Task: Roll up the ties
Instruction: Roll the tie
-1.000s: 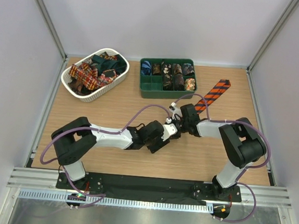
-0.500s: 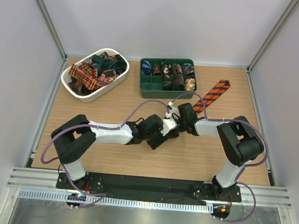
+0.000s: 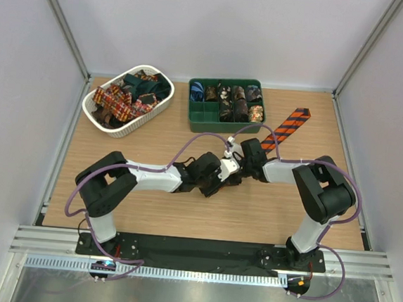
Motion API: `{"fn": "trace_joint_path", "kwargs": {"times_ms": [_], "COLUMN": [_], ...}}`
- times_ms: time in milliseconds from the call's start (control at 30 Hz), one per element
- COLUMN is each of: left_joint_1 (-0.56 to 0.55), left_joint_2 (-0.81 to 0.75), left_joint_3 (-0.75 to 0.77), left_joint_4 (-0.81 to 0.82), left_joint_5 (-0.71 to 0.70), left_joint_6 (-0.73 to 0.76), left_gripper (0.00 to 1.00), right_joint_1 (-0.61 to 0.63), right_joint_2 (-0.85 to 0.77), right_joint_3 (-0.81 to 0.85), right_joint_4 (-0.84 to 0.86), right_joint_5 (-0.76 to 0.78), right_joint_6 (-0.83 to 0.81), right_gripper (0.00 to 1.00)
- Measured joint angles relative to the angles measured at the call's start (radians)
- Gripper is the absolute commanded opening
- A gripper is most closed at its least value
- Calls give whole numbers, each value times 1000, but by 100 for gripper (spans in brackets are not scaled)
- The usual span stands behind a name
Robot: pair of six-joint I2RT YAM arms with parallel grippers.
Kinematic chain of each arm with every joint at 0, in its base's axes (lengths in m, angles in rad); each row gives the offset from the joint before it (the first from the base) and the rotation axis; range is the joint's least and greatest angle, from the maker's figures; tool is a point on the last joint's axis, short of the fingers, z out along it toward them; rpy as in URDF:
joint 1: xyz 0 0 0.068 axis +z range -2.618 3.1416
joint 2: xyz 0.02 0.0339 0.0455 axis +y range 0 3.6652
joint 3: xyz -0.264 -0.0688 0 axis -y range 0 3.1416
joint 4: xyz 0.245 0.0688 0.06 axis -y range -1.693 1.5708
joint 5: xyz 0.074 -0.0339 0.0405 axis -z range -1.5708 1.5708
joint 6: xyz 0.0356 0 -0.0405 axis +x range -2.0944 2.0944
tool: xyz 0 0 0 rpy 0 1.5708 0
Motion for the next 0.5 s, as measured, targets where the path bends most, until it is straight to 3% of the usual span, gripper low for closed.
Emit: {"fn": "trace_joint_path", "kwargs": {"times_ms": [67,267,400,500], "left_joint_1": [2,3,5,4], "left_joint_2": [0,-2,-4,-3], "left_joint_3": [0,-4,-7,-10], "left_joint_4": [0,2,11,18], "left_joint_5": [-1,-1,-2,-2], "left_joint_6": [-2,-9,-18,-19], "left_gripper": [26,26,25,26], "right_joint_1": [-2,-4,-17,-38], "right_joint_2": [0,-8,-32,-51], "right_joint_3": [0,2,3,3], "right_joint_4": [0,-10,-33,-50], "right_joint_5": [3,7,23,27], "right_joint_6": [1,5,5,6], "right_gripper": [24,38,39,33]}}
